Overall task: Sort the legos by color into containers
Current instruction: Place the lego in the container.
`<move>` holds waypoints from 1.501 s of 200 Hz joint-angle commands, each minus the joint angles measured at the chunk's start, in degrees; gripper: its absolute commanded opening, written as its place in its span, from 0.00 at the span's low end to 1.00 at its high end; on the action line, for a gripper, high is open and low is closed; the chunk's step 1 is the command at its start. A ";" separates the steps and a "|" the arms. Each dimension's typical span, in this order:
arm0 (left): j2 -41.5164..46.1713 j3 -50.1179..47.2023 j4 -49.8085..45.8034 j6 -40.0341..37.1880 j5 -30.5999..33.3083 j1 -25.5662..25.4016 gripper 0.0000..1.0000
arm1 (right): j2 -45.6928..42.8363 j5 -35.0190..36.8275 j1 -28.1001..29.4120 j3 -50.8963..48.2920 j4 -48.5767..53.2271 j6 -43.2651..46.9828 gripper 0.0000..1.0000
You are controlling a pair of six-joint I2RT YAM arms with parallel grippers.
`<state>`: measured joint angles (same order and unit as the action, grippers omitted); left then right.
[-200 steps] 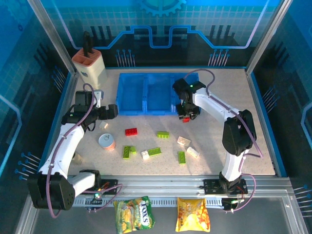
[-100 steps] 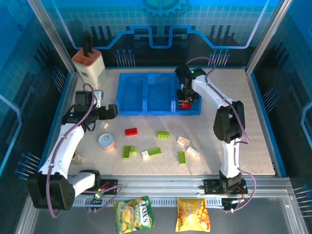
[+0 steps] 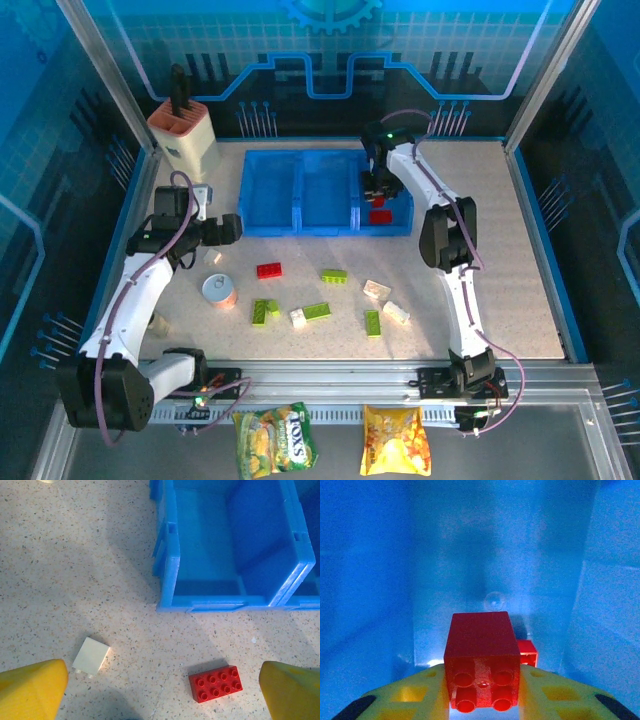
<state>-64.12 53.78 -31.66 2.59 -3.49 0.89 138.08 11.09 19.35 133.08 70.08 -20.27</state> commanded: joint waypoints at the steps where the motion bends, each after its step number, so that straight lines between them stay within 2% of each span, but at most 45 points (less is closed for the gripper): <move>1: 0.02 -0.51 0.02 -0.65 -0.65 -0.23 0.99 | 2.26 -0.94 -1.30 3.19 2.86 0.84 0.37; 153: 0.46 -0.57 -0.07 -0.68 -0.47 -0.26 0.99 | 4.75 -3.93 -2.23 -1.13 -0.03 -0.71 0.41; 211: 0.78 -0.61 -0.07 -0.57 -0.56 -0.27 0.99 | 2.67 -3.35 -2.04 0.05 1.16 -0.82 0.47; 273: 0.74 -0.43 0.11 0.55 -0.12 -0.27 0.99 | -2.55 -1.73 -1.10 -0.42 3.36 -0.55 0.48; 300: 0.05 -0.05 -0.95 1.10 -1.87 -0.27 0.99 | -6.10 -1.56 -0.22 -2.98 3.61 -0.76 0.48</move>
<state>-64.12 53.78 -31.66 2.92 -3.51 0.89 138.10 8.88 17.96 132.00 71.33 -20.56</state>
